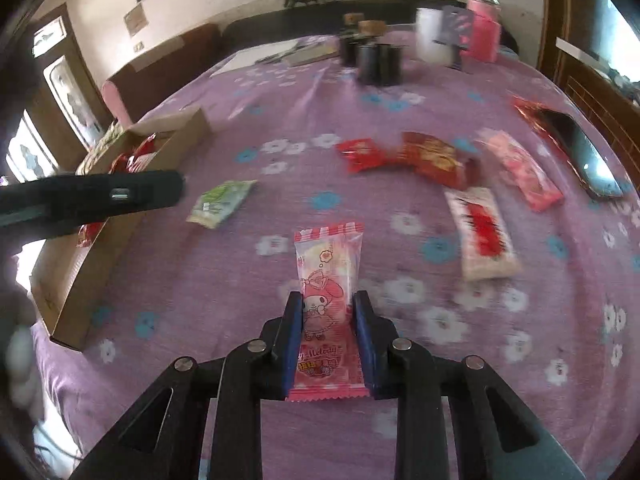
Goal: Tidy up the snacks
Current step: 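Grasp the pink cartoon candy bar with the right tool while the left grasps the green pastry, then carry both held snacks over the cardboard box and open both tools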
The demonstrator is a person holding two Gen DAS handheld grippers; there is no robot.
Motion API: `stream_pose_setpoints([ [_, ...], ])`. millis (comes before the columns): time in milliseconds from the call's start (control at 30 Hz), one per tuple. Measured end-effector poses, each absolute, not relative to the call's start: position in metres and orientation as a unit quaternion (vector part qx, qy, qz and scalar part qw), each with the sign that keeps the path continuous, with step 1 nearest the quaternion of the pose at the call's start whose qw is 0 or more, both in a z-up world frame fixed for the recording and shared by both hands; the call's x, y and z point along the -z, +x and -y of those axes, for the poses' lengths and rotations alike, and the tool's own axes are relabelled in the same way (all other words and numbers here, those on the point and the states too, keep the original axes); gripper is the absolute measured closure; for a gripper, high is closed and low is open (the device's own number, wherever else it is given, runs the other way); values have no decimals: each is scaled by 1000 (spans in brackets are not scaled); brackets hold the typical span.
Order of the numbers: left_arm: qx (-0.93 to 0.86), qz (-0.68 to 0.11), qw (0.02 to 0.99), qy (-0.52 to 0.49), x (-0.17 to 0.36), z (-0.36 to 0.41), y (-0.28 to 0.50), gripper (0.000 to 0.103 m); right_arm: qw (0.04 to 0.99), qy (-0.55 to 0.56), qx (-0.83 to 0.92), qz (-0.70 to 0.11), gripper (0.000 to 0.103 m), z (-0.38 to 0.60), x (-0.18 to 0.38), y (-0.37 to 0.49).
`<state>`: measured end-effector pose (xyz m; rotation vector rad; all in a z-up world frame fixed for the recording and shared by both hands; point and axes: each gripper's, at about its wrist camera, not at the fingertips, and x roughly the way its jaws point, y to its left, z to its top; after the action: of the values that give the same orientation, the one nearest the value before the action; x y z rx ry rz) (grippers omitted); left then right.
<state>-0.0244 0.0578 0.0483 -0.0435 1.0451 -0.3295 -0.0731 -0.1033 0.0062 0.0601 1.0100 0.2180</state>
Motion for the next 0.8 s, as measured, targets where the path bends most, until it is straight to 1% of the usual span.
stream_pose_setpoints([
  [167,143,-509,849,13,-25,-43,-11,48,871,46,-109,-478,77,123,-8,-76],
  [200,142,-505,851,30,-22,-38,-12,51,871,49,-110,-477,77,124,-9,-77],
  [233,139,-498,855,49,-22,-35,-15,61,871,49,-111,-477,77,124,-9,-77],
  [267,138,-497,854,63,-21,-32,-18,80,871,48,-110,-476,77,124,-10,-77],
  [300,135,-496,855,68,-21,-31,-21,85,871,47,-110,-476,77,123,-9,-78],
  [400,142,-496,855,46,-26,-39,-27,85,872,47,-108,-475,77,122,-10,-79],
  [567,168,-474,864,1,-58,-63,-49,85,874,50,-111,-471,78,123,-16,-87],
  [800,153,-421,893,-38,-113,-134,-85,84,891,63,-146,-424,78,110,-65,-103],
])
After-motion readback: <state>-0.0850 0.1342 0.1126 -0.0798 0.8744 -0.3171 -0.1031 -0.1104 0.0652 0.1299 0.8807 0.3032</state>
